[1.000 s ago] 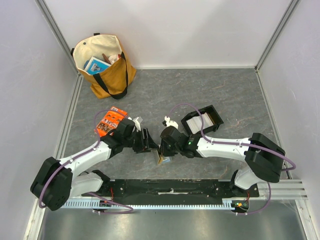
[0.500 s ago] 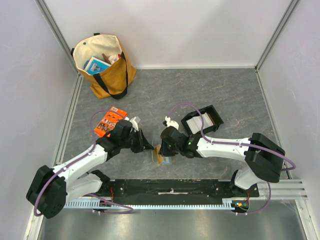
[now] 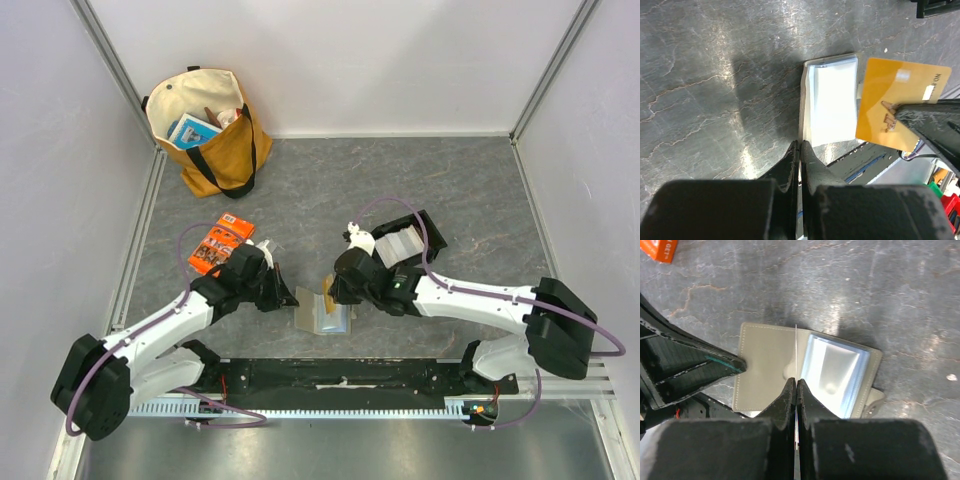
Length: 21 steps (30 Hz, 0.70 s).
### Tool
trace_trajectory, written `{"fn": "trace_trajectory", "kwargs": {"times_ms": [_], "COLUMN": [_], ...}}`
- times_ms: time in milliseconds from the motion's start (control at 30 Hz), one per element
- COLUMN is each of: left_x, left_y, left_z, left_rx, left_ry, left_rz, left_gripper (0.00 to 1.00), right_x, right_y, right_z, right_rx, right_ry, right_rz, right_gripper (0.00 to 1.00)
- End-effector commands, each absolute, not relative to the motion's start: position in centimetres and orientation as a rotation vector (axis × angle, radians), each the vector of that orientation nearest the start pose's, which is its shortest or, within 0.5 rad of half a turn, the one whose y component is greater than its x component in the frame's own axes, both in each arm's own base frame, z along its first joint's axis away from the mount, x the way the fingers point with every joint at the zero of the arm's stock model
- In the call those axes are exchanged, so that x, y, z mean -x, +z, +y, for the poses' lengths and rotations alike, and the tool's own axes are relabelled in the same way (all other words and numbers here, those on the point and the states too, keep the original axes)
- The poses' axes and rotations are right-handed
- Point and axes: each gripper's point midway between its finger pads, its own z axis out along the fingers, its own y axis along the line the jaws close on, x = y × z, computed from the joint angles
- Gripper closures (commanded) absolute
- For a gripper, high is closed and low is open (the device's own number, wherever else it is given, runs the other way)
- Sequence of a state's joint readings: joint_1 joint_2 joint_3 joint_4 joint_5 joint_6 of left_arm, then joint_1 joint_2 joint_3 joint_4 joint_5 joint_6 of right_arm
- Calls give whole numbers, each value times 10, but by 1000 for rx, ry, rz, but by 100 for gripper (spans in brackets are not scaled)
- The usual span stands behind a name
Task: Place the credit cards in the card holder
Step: Insert the credit card into the card holder.
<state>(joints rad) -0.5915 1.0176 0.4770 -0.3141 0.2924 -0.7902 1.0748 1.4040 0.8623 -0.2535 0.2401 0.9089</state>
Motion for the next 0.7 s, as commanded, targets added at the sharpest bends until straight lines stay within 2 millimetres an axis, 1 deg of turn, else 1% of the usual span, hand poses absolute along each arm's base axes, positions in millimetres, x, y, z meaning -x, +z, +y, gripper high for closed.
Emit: {"fn": "trace_trajectory", "kwargs": {"times_ms": [0,133,333,667], "left_x": [-167,-168,-167,-168], "left_y": [63,61,59,58], "left_z": [-203,-203,-202,-201], "left_rx": [76,81,81,92], "left_ry": [-872,-861,-850,-844], "left_rz": [2635,2639,2647,2644], "left_gripper": [98,98,98,98], "right_x": [-190,-186,-180,-177], "right_y": [98,93,83,65], "right_z": [298,283,270,268], "right_rx": [3,-34,-63,-53], "right_ry": [579,558,537,490], "right_rz": [2433,2444,2464,2505], "right_gripper": [100,100,100,100]}}
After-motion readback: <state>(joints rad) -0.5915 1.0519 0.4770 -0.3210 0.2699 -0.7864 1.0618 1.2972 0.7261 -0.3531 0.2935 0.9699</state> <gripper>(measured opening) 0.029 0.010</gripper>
